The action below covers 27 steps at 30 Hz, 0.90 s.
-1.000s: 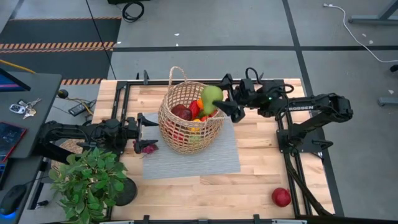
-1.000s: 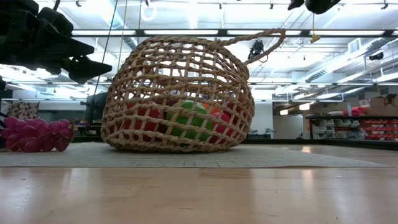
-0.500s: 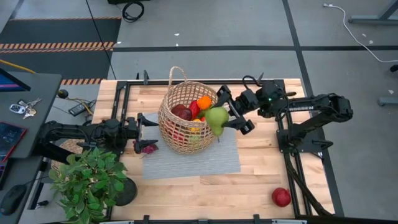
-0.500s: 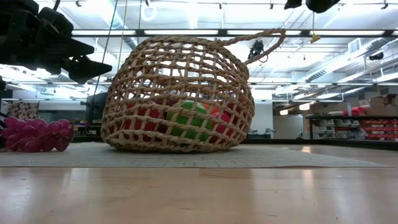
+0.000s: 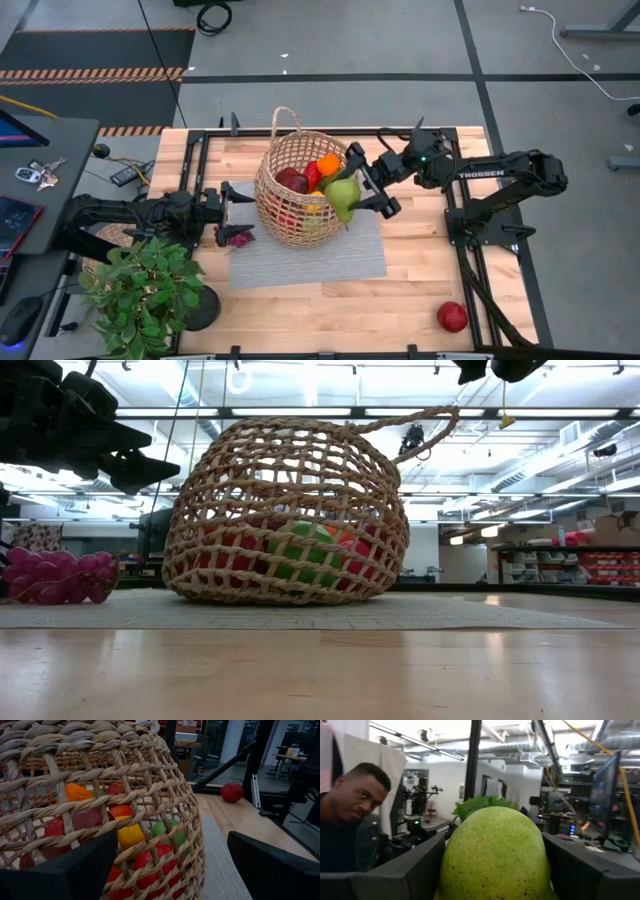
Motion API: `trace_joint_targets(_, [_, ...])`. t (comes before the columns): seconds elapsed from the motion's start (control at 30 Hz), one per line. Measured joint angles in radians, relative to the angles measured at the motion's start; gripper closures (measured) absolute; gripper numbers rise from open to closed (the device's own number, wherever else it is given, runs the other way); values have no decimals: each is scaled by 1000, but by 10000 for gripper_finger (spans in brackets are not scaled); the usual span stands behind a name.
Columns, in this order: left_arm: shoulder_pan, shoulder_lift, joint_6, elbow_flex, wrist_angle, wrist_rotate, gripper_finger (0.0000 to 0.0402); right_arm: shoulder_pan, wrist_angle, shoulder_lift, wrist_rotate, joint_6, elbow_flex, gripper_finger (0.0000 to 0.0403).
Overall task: Build produce basket
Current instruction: Put the green pear into the brown basket
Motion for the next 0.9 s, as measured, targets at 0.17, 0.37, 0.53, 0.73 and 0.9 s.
trace_joint_targets(0.17, [0,0,0,0,0,0,15,9,-20,0,-137,2,0,89])
trace_joint_targets(0.37, [0,0,0,0,0,0,15,26,-41,0,-232,9,0,89])
trace_joint_targets(0.53, [0,0,0,0,0,0,15,27,-56,0,-200,0,0,89])
trace_joint_targets(0.73, [0,0,-1,0,0,0,15,25,-66,0,125,-7,0,89])
trace_joint_targets(0.9, [0,0,0,0,0,0,15,17,-133,0,464,-20,10,89])
